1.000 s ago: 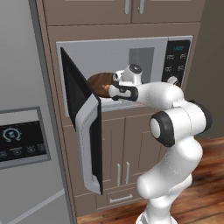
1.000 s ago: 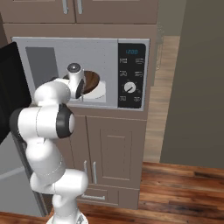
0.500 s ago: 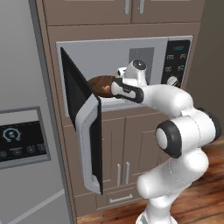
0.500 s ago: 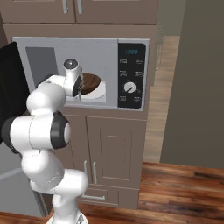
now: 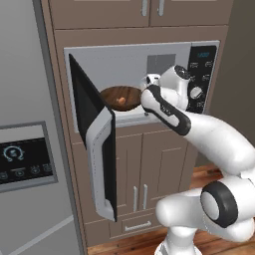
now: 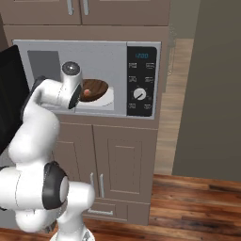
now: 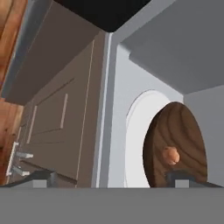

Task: Pick the mushroom from the sink and place it in the bowl. Then pick the bowl and place it in the microwave. Then close the microwave door and press the start button.

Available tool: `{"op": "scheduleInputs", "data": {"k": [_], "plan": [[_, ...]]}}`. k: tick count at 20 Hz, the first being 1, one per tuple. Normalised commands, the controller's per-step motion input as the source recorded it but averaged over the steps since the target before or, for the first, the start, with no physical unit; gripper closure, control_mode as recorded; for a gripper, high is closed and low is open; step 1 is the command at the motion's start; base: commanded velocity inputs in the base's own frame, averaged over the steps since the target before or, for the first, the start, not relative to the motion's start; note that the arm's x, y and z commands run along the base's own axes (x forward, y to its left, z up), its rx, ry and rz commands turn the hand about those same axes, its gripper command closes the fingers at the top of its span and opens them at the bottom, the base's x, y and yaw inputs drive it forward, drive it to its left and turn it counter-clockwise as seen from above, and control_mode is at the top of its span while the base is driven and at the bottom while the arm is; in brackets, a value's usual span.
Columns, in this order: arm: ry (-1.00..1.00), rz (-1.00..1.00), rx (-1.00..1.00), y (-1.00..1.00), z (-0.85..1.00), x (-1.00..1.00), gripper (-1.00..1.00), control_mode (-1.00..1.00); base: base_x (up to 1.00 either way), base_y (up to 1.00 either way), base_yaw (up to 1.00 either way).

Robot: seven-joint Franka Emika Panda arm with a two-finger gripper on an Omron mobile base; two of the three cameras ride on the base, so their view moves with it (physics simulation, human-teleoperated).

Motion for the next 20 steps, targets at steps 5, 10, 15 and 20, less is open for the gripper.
{"op": "scheduleInputs", "data": {"k": [5, 10, 15, 20], "plan": [[0.0, 0.16, 0.05, -0.01, 0.38, -1.0, -1.0, -1.0, 0.0, 0.0, 0.0], [0.0, 0.21, 0.01, -0.06, 0.32, -1.0, -1.0, -1.0, 0.0, 0.0, 0.0], [-0.08, 0.32, 0.12, -0.24, 0.44, -1.0, -1.0, -1.0, 0.0, 0.0, 0.0], [-0.15, 0.24, 0.08, -0.06, 0.63, -1.0, -1.0, -1.0, 0.0, 0.0, 0.0]]}}
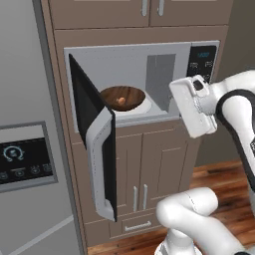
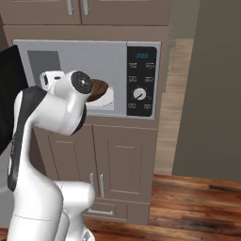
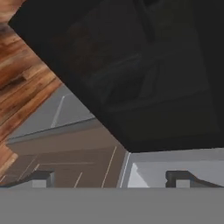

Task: Pick the mushroom from the sink and place it in the bowl. Then pick the bowl and place it in the microwave. Then close the microwave door and press the start button.

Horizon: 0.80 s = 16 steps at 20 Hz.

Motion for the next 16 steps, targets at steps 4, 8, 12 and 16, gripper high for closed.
{"op": "scheduleInputs", "data": {"k": [4, 8, 12, 16], "plan": [[-0.22, 0.02, 0.01, 0.01, 0.68, -1.0, -1.0, -1.0, 0.0, 0.0, 0.0], [-0.1, 0.0, 0.0, 0.0, 0.8, -1.0, -1.0, -1.0, 0.0, 0.0, 0.0], [0.0, 0.02, 0.01, 0.03, 0.2, -1.0, -1.0, -1.0, 0.0, 0.0, 0.0], [0.0, 0.03, 0.06, -0.01, 0.54, -1.0, -1.0, -1.0, 0.0, 0.0, 0.0]]}}
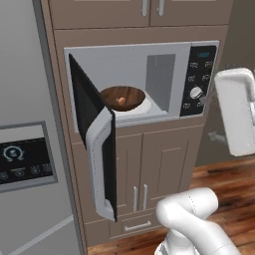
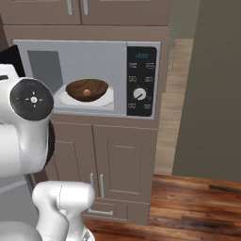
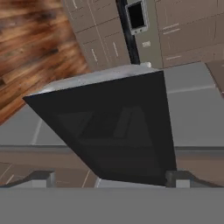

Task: Pick the mushroom from the sink and place it in the bowl. Then pick the bowl and place it in the microwave. Then close the microwave door and press the start button.

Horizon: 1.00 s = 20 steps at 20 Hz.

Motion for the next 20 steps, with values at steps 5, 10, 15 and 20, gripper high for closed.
{"op": "scheduleInputs", "data": {"k": [5, 10, 15, 20], "plan": [[0.0, 0.02, 0.03, 0.26, 0.3, -1.0, -1.0, -1.0, 0.0, 0.0, 0.0], [0.0, 0.0, 0.04, 0.21, 0.15, -0.98, -1.0, -1.0, 0.0, 0.0, 0.0], [0.0, 0.0, 0.01, 0.46, -0.02, -0.61, -1.0, -1.0, 0.0, 0.0, 0.0], [0.06, -0.04, 0.0, 0.62, -0.24, -0.12, -1.0, -1.0, 0.0, 0.0, 0.0]]}}
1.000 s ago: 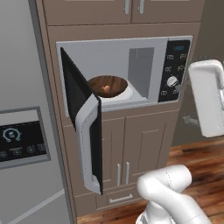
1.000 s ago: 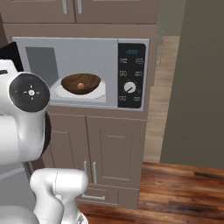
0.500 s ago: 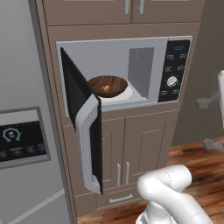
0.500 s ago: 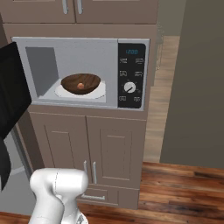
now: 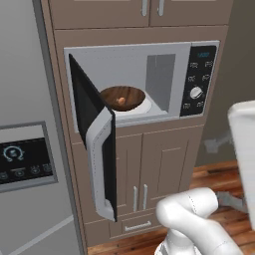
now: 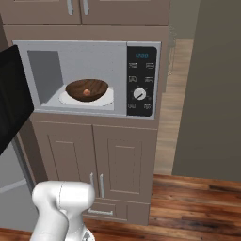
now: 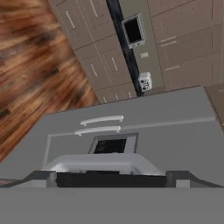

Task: Pick the mushroom from the sink and place it in the bowl. Then pick the bowl and place it in the microwave. Then close the microwave door and press the start button.

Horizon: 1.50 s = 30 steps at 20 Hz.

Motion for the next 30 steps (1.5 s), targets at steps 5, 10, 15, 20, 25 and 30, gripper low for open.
{"op": "scheduleInputs", "data": {"k": [5, 10, 15, 20, 25, 30], "plan": [[0.07, -0.11, 0.0, 0.65, -0.22, 0.0, -1.0, -1.0, 0.0, 0.0, 0.0], [0.01, -0.13, 0.0, 0.67, -0.23, 0.0, -1.0, -1.0, 0.0, 0.0, 0.0], [0.0, -0.17, -0.02, 0.66, -0.09, 0.27, -1.0, -1.0, 0.0, 0.0, 0.0], [0.0, -0.22, 0.0, 0.4, -0.18, 0.75, -1.0, -1.0, 0.0, 0.0, 0.0], [0.0, -0.19, 0.0, 0.28, -0.39, 0.85, -1.0, -1.0, 0.0, 0.0, 0.0], [0.0, -0.13, -0.01, 0.32, -0.39, 0.54, -1.0, -1.0, 0.0, 0.0, 0.0]]}}
